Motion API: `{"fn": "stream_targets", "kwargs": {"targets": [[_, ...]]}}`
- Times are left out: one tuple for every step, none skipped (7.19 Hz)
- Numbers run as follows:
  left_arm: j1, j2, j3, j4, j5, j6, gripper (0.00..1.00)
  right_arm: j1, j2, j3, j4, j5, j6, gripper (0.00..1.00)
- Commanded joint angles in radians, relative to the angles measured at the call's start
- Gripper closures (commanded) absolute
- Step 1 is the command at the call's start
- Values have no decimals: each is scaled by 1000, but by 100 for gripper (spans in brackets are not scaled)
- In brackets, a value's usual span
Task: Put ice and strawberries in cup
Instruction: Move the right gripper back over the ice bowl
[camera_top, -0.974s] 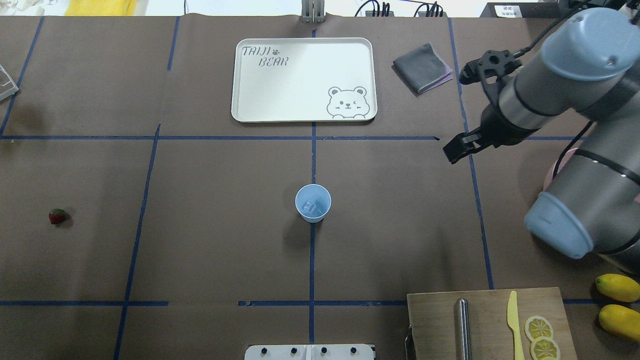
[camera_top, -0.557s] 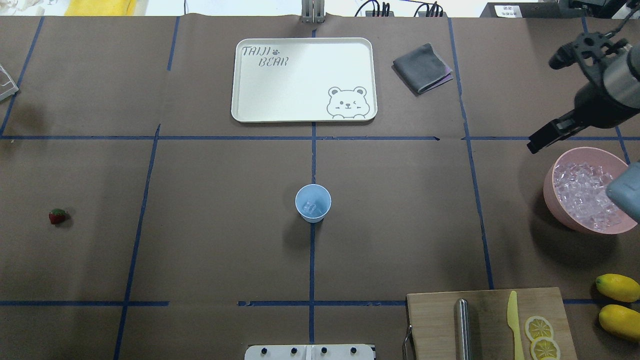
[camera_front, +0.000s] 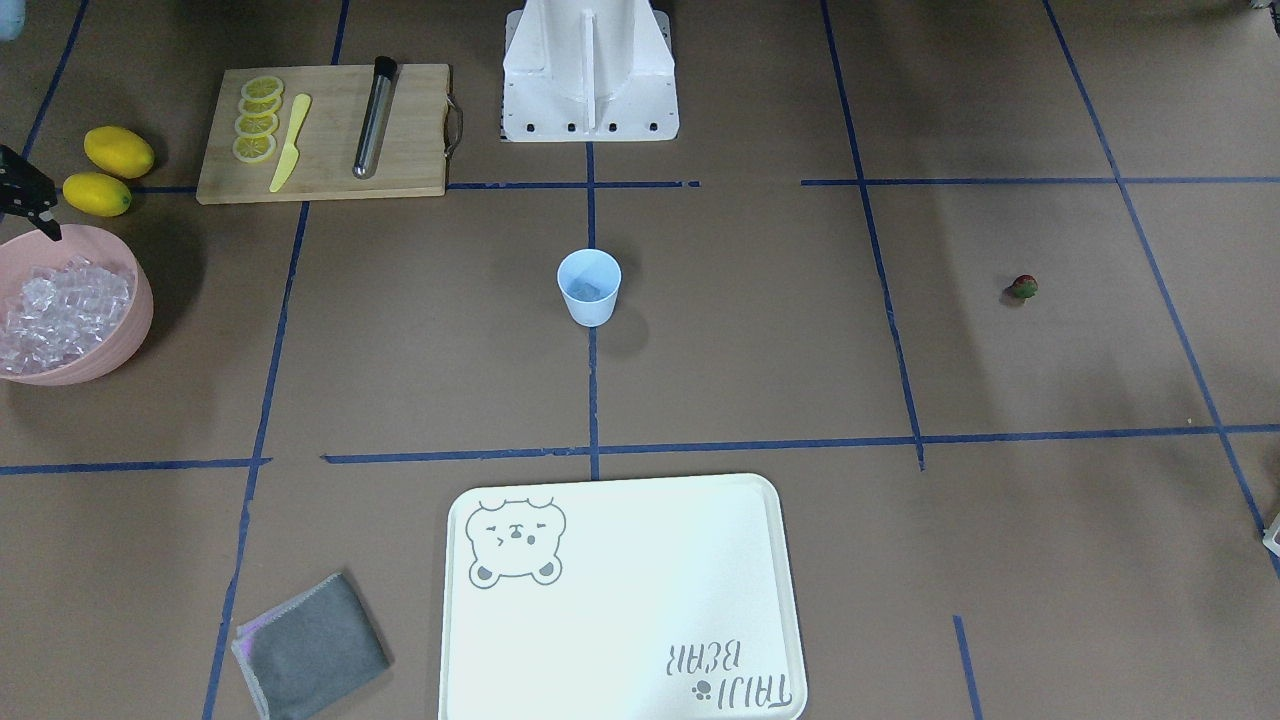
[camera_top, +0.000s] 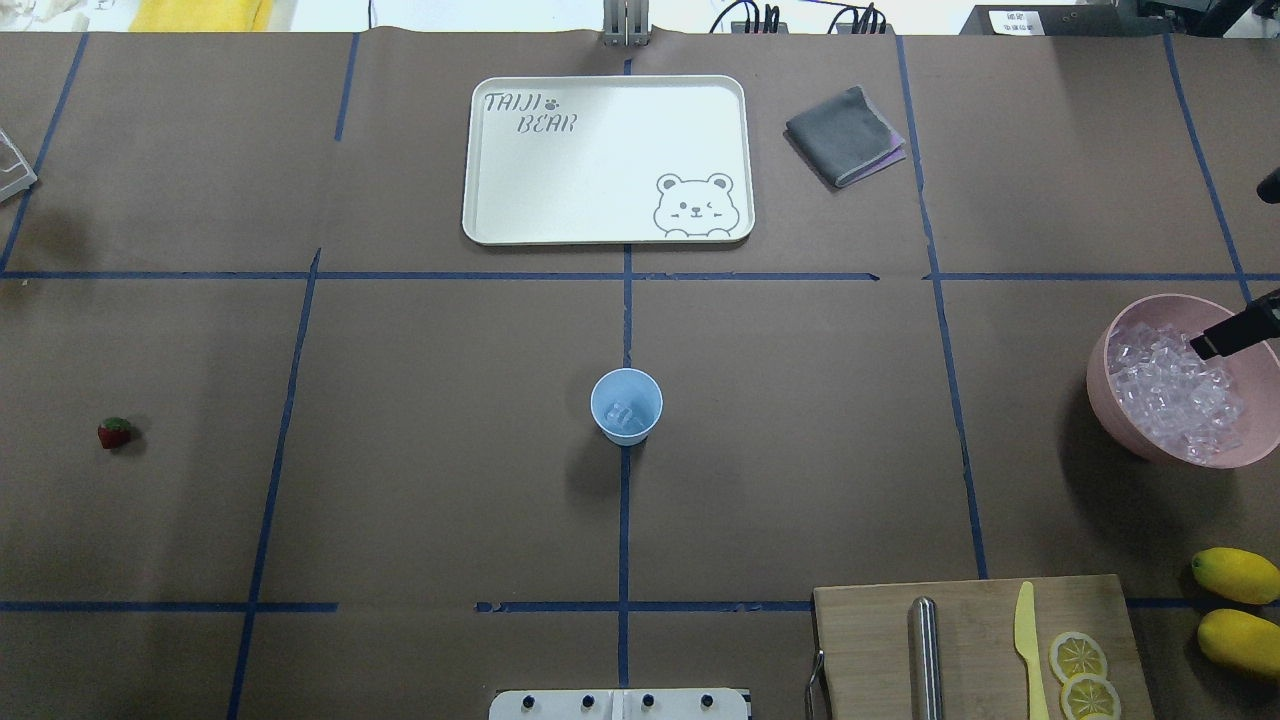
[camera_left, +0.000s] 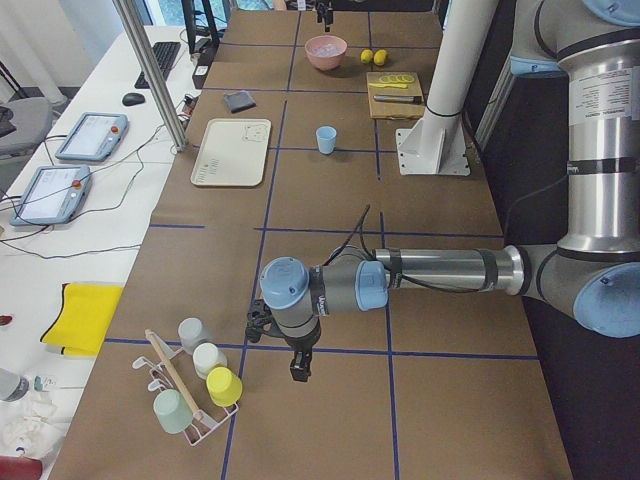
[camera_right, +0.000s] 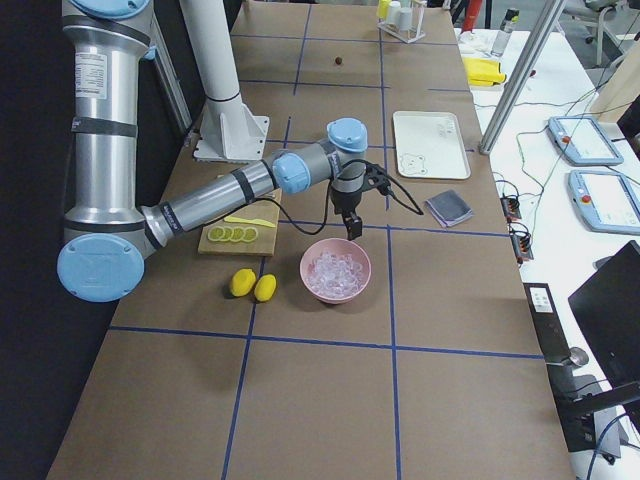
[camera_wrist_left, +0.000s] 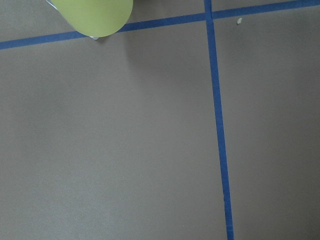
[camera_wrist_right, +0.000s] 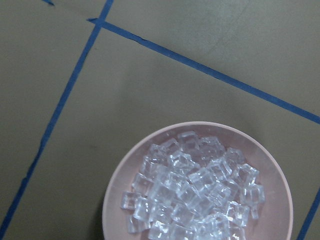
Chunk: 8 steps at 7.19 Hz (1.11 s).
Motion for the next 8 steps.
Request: {"fn": "stream_targets", "kwargs": {"targets": [[0, -1, 0, 0, 0, 0, 0, 11, -40, -111, 166, 0, -8, 0], [0, 0, -2, 0, 0, 0, 0, 9, -31, -174, 229, -2, -4, 0], [0, 0, 0, 0, 0, 0, 0, 6, -28, -208, 278, -2, 1, 0], [0, 0, -2, 0, 0, 0, 0, -3, -14, -212, 283, 0, 16, 0], [0, 0, -2, 2, 0, 0, 0, -35, -14, -213, 286, -5, 19, 1], [0, 0, -2, 0, 0, 0, 0, -52, -16, -212, 286, -5, 19, 1], [0, 0, -2, 0, 0, 0, 0, -64, -20, -212, 288, -7, 18, 2], [0, 0, -3, 2, 0, 0, 0, -73, -25, -213, 288, -10, 16, 2]]}}
